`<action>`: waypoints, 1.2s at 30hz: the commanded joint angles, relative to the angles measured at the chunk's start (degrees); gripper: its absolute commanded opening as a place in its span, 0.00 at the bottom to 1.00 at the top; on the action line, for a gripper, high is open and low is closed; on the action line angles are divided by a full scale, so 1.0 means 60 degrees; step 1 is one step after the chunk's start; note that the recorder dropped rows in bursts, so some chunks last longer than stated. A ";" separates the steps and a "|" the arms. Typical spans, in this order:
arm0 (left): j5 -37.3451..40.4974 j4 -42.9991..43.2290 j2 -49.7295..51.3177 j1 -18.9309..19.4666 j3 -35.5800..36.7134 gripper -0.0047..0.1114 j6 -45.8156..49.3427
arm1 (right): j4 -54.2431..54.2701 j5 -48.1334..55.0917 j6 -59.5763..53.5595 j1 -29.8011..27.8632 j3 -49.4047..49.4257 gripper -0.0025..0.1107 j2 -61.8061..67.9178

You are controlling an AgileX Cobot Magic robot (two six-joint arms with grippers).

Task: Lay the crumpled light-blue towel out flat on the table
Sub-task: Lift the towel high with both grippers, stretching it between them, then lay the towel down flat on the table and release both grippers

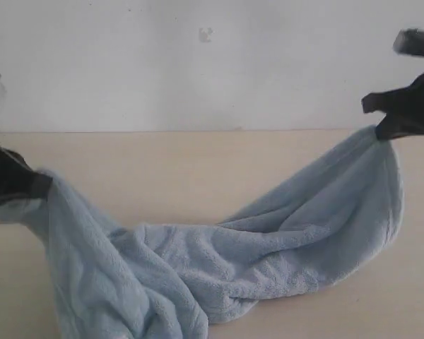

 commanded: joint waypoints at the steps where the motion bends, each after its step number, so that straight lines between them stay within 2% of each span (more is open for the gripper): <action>1: -0.0852 0.0397 -0.2463 -0.0010 -0.0088 0.08 -0.0105 | -0.1391 0.0551 0.0861 -0.0007 0.0757 0.02 -0.3710; 2: -0.1131 0.0688 -0.3553 -0.0010 -0.0088 0.08 -0.0105 | -0.1595 0.0617 0.0980 -0.0007 0.0868 0.02 -0.5371; 3: -0.1357 0.0756 -0.3958 -0.0010 -0.0088 0.08 -0.0105 | -0.1618 0.0532 0.1006 -0.0007 0.0868 0.02 -0.6173; 4: -0.2000 0.0915 -0.4769 -0.0010 -0.0088 0.08 -0.0105 | -0.1618 -0.0057 0.1006 -0.0007 0.0868 0.02 -0.7507; 6: -0.2742 0.1388 -0.5258 -0.0010 -0.0088 0.08 -0.0066 | -0.1978 -0.1136 0.1006 -0.0007 0.0868 0.02 -0.8884; 8: -0.2914 0.1999 -0.4935 -0.0010 -0.0051 0.08 -0.0066 | -0.3032 -0.1333 0.1433 -0.0007 0.0868 0.02 -0.9109; 12: -0.2813 0.2074 -0.2730 -0.0010 0.0115 0.08 -0.0066 | -0.5195 -0.0822 0.3329 -0.0007 0.1084 0.02 -0.6862; 13: -0.2689 0.2074 -0.2108 -0.0010 0.0115 0.08 -0.0066 | -0.5228 -0.0672 0.3617 -0.0007 0.1170 0.02 -0.6181; 18: -0.2418 0.2074 -0.1089 -0.0010 0.0131 0.08 -0.0110 | -0.5092 0.0129 0.3751 -0.0007 0.1180 0.02 -0.4799; 23: -0.2879 0.2074 -0.0475 -0.0010 0.0131 0.08 -0.0110 | -0.5194 -0.0190 0.3730 -0.0007 0.1180 0.02 -0.4074; 31: -0.4900 0.2074 0.0802 -0.0010 0.0131 0.08 -0.0041 | -0.6256 -0.2247 0.4628 -0.0024 0.1180 0.02 -0.2017; 36: -0.6384 0.2259 0.2236 -0.0010 0.0066 0.08 0.0934 | -0.6915 -0.3605 0.4757 -0.0132 0.1180 0.02 -0.0475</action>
